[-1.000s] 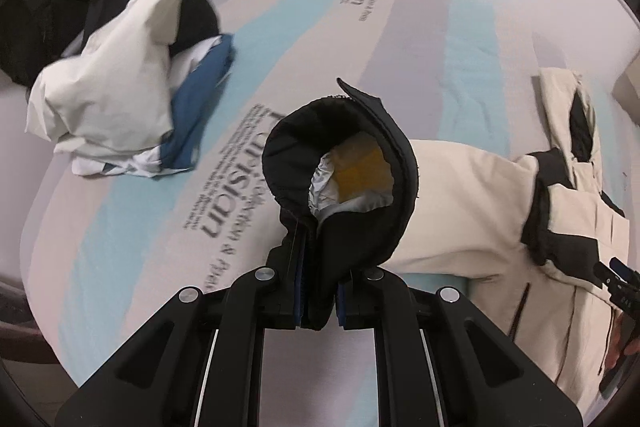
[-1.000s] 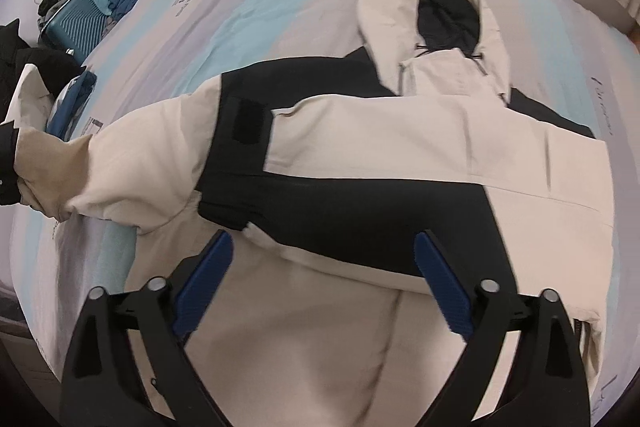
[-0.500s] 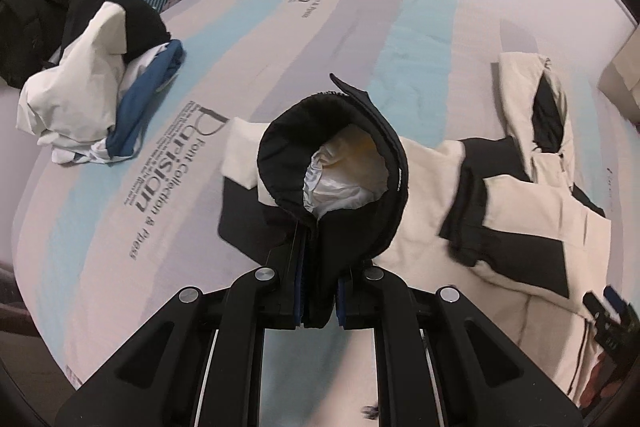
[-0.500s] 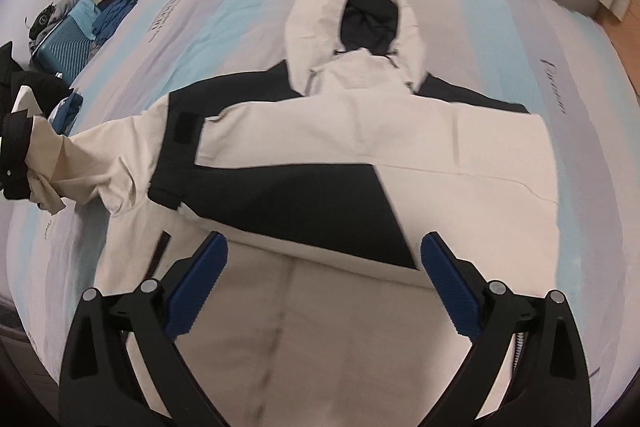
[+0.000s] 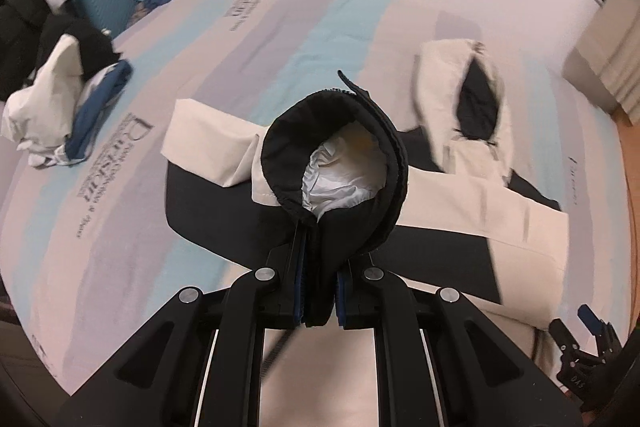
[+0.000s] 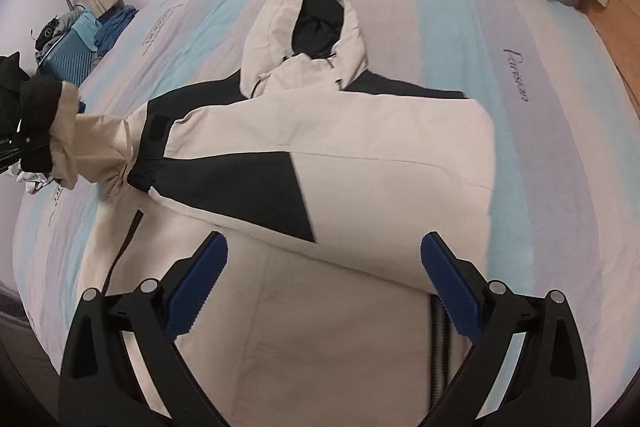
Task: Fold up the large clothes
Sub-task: 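Carry the held sleeve with the left tool across the jacket body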
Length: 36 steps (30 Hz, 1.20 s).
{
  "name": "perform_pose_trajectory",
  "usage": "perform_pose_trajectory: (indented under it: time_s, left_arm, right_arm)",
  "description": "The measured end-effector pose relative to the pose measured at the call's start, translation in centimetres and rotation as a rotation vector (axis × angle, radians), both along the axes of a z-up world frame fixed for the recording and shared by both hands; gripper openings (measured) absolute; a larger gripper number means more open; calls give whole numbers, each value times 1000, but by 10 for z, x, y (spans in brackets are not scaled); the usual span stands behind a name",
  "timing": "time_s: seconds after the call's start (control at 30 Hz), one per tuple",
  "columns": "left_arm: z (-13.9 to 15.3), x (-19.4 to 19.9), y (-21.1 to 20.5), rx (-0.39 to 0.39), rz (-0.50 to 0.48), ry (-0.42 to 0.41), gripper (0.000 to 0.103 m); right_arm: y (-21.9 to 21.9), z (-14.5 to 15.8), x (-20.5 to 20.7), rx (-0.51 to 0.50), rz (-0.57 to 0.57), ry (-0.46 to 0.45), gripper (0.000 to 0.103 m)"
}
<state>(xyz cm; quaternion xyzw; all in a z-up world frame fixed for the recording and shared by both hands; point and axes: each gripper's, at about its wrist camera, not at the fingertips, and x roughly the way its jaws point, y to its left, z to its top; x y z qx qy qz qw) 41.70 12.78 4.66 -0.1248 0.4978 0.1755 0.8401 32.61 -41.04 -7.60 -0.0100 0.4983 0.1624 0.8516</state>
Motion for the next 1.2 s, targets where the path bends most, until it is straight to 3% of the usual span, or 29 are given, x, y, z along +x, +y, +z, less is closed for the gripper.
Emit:
perform_pose_trajectory:
  time_s: [0.27, 0.63, 1.03, 1.2]
  left_arm:
    - [-17, 38, -112, -56, -85, 14, 10]
    - [-67, 89, -254, -19, -222, 83, 10]
    - [-100, 102, -351, 41, -346, 113, 10]
    - [-118, 105, -368, 89, -378, 126, 10]
  right_arm:
    - [-65, 1, 11, 5, -41, -14, 93]
    - [-166, -12, 16, 4, -156, -5, 93]
    - [-233, -32, -5, 11, -244, 20, 93]
    - [-245, -42, -16, 5, -265, 35, 93]
